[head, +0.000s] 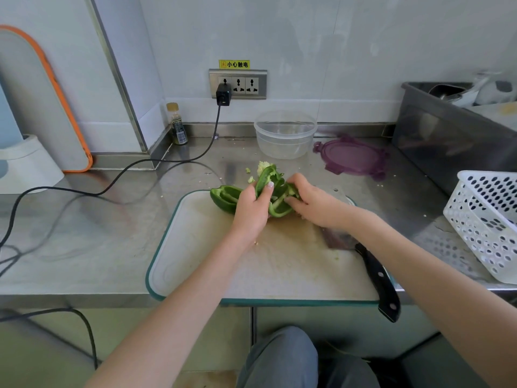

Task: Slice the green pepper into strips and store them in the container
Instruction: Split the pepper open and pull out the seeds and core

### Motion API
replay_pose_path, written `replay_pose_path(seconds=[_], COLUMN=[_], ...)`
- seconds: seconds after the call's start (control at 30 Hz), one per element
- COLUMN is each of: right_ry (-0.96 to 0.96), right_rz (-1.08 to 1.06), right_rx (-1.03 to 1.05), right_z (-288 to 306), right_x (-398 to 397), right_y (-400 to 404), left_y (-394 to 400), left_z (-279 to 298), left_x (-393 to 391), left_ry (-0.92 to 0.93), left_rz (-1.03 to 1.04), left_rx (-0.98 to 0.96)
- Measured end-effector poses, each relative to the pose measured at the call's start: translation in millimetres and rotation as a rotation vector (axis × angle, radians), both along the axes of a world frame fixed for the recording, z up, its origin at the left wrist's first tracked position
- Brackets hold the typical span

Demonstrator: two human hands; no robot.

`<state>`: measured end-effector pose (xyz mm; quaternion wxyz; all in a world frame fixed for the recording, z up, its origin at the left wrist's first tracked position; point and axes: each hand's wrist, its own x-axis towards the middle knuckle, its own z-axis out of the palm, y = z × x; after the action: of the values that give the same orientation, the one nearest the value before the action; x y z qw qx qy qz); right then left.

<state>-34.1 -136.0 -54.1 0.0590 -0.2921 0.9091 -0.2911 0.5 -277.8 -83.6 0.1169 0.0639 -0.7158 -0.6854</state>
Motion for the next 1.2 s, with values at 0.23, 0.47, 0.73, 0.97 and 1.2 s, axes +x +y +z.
replay_pose_path(seconds=[0.23, 0.47, 0.73, 0.97, 1.2], right_ry=[0.849, 1.064, 0.736, 0.391, -0.247], right_rz=[0.155, 0.215, 0.071, -0.152, -0.36], right_rx=[0.573, 0.88, 0.919, 0.495, -0.179], right_z=[19, 14, 9, 22, 14], right_x=[-8, -19, -8, -22, -39], right_y=[3, 3, -17, -9, -6], left_y=[2, 1, 2, 3, 0], left_z=[1, 1, -1, -2, -2], left_x=[2, 2, 1, 0, -5], left_ry=[0.064, 0.107, 0.073, 0.086, -0.053], left_rz=[0.015, 0.046, 0.004, 0.061, 0.032], left_rx=[-0.19, -0.302, -0.311, -0.306, 0.16])
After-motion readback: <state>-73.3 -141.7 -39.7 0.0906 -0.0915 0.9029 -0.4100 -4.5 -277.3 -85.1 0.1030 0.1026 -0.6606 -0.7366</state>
